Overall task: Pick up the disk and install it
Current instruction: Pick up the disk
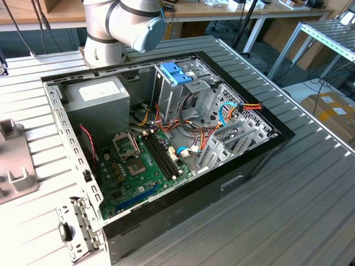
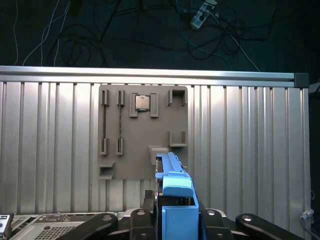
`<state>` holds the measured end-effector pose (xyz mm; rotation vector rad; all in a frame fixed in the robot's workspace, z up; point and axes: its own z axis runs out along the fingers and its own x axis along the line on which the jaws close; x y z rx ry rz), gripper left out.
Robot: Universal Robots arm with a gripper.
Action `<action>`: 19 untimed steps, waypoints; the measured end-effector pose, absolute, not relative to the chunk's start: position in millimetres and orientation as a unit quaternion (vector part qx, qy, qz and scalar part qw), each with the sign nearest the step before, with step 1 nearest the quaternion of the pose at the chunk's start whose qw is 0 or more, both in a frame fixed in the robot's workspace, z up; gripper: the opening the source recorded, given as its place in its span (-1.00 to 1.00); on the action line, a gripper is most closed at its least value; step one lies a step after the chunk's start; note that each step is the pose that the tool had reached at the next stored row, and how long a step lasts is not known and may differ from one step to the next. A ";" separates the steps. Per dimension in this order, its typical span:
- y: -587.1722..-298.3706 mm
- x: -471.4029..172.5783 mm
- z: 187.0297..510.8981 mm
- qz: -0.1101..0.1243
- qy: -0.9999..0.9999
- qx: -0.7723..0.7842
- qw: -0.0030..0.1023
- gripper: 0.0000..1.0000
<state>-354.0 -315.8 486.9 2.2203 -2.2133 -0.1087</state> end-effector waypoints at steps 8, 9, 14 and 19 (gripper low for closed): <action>-315.8 -341.8 486.9 -0.035 -0.706 0.708 0.002 -0.26; -315.8 -340.6 486.9 -0.035 -0.706 0.708 0.002 -0.26; -315.8 -330.8 486.9 -0.035 -0.706 0.708 0.002 -0.26; -316.2 -321.6 486.9 -0.035 -0.706 0.708 0.003 -0.26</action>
